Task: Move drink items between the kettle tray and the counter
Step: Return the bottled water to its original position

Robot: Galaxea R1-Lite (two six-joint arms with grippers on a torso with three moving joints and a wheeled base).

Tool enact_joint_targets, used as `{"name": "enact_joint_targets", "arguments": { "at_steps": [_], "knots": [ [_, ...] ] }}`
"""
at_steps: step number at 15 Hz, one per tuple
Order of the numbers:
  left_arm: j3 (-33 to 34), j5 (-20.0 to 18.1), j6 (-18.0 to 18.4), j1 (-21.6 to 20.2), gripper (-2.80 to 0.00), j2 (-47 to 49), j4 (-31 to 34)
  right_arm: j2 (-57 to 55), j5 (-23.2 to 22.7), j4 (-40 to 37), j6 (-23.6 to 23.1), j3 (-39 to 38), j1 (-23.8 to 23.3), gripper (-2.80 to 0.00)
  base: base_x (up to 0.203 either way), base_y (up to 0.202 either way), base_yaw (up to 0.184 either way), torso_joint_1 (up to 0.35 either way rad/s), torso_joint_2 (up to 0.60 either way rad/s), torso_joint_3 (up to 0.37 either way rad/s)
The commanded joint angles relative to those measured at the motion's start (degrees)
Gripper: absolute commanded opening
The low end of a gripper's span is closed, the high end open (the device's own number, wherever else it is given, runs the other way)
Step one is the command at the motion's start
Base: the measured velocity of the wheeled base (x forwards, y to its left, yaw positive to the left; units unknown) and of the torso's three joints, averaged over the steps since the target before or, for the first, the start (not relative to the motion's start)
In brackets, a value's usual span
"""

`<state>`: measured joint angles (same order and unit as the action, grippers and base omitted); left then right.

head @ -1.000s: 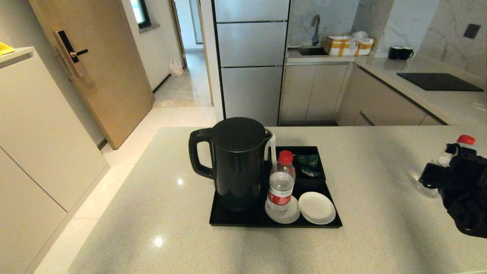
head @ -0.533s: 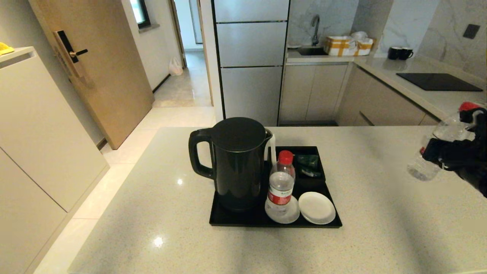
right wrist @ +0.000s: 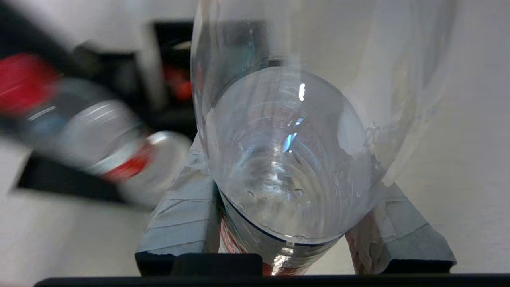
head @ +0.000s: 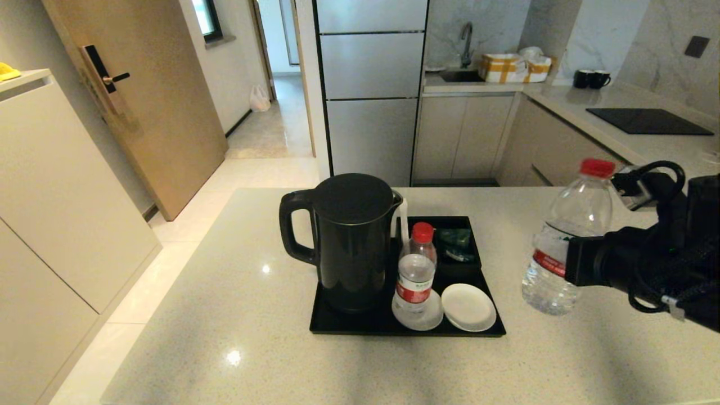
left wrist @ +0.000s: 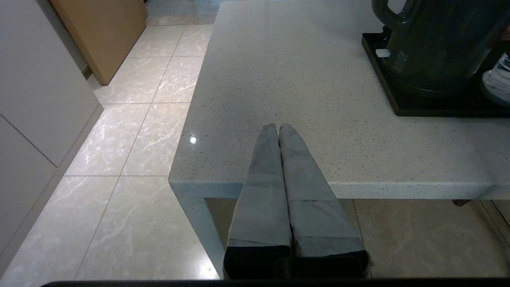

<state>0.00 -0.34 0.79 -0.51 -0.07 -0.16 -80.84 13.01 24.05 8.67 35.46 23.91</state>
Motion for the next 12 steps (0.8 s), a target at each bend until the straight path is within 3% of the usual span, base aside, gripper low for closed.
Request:
{"name": "enact_joint_targets", "arguments": {
  "at_steps": [1,4,12],
  "knots": [
    [0.09,-0.02,0.00,-0.08,-2.80,0.07,0.00,-1.91,2.02,0.30,1.01,-0.38,5.80,-2.80,0.000,0.000,0.000,0.000,0.00,0.000],
    [0.09,-0.02,0.00,-0.02,-2.80,0.07,-0.02,-8.09,4.67,5.69,2.49,-0.65,7.69,-2.80,0.000,0.000,0.000,0.000,0.00,0.000],
    [0.09,-0.02,0.00,-0.02,-2.80,0.07,-0.02,-30.67,13.50,36.26,2.49,-2.21,10.95,-2.80,0.000,0.000,0.000,0.000,0.00,0.000]
  ]
}}
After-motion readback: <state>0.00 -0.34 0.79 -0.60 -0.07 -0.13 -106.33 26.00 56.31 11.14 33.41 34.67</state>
